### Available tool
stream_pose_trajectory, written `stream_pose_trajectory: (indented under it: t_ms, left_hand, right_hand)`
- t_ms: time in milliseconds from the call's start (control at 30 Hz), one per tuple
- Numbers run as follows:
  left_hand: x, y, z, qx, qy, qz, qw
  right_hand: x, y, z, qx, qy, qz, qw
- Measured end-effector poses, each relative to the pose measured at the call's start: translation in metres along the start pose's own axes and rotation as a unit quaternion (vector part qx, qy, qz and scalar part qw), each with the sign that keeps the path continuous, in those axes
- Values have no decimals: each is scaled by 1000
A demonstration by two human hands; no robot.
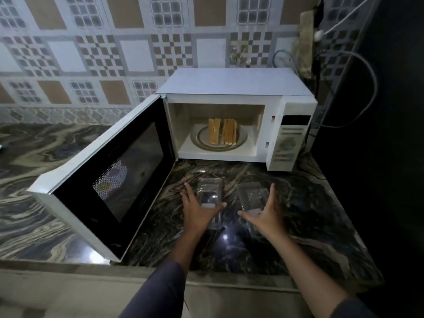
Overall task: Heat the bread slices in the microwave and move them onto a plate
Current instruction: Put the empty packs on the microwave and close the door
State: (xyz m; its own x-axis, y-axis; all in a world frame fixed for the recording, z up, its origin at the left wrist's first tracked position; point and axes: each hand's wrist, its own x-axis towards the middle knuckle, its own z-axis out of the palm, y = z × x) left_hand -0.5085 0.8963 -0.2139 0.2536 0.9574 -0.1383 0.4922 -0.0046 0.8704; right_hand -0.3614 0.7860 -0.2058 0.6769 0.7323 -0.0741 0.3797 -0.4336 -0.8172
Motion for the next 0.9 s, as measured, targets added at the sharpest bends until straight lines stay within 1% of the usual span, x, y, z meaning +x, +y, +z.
stream_pose_trajectory:
  t_ms: [100,233,367,433,533,600,733,800,900]
  left_hand:
    - [9,-13,7,-16,-25,9,1000]
    - [15,-23,9,-29,-19,30,999]
    - [13,-14,0,-70,-15,30,997]
    - [12,-4,-9,-91,-15,37,995]
    - [14,12,-21,-109,-10,83,991]
    - [13,30,-28,-121,-6,111,986]
    - [18,80,-39,-158,-5,185,970]
    - [22,109,-45,-155,13,226,962]
    - [32,152,-52,-182,32,269,945]
  right_hand:
    - [0,7,11,-12,23,4,1000]
    - [-2,8,19,-10,70,32,997]
    - [-5,2,21,18,99,53,993]
    - [-8,-5,20,19,133,56,989]
    - [-15,-22,13,25,189,26,981]
    - [-20,-39,3,45,228,-13,973]
    - [-16,-77,-26,78,316,-91,941]
    - [-8,-96,-42,94,337,-122,929]
    - [10,-127,-65,115,347,-159,917]
